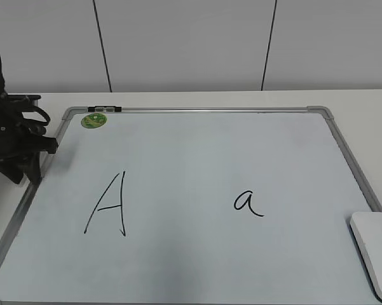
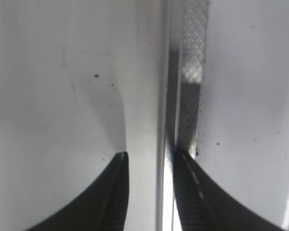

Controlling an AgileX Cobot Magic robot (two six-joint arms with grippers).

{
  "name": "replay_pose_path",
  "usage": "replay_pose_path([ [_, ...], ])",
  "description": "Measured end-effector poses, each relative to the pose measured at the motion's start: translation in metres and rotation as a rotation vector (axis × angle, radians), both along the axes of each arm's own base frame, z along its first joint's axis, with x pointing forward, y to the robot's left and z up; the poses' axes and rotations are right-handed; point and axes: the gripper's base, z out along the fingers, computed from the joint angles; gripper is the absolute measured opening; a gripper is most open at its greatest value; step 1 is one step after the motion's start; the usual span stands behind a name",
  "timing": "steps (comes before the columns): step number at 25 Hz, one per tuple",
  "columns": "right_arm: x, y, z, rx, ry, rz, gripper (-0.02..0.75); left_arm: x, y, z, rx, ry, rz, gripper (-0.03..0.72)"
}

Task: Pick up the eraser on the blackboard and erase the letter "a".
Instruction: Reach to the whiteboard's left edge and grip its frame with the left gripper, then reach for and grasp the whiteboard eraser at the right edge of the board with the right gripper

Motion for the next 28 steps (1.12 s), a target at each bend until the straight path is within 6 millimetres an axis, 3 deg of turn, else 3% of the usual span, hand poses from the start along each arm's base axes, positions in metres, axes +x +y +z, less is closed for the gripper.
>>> replay_pose_path([
  [8,0.0,0.0,0.0,0.0,0.0,0.0,0.534,0.002,0.0,-0.003,-0.024,0.007,0.023,0.234],
  [10,0.0,0.0,0.0,0.0,0.0,0.0,0.534,0.002,0.0,-0.002,-0.026,0.006,0.022,0.201],
  [15,0.0,0.0,0.0,0.0,0.0,0.0,0.534,0.002,-0.001,-0.002,-0.037,0.007,0.03,0.037],
  [25,0.002,0.0,0.006,-0.001,-0.013,0.001,0.534,0.002,-0.001,-0.002,-0.038,0.008,0.028,0.027],
  [28,0.023,0.0,0.021,0.006,0.068,0.005,0.534,0.002,-0.001,-0.002,-0.038,0.008,0.028,0.027],
])
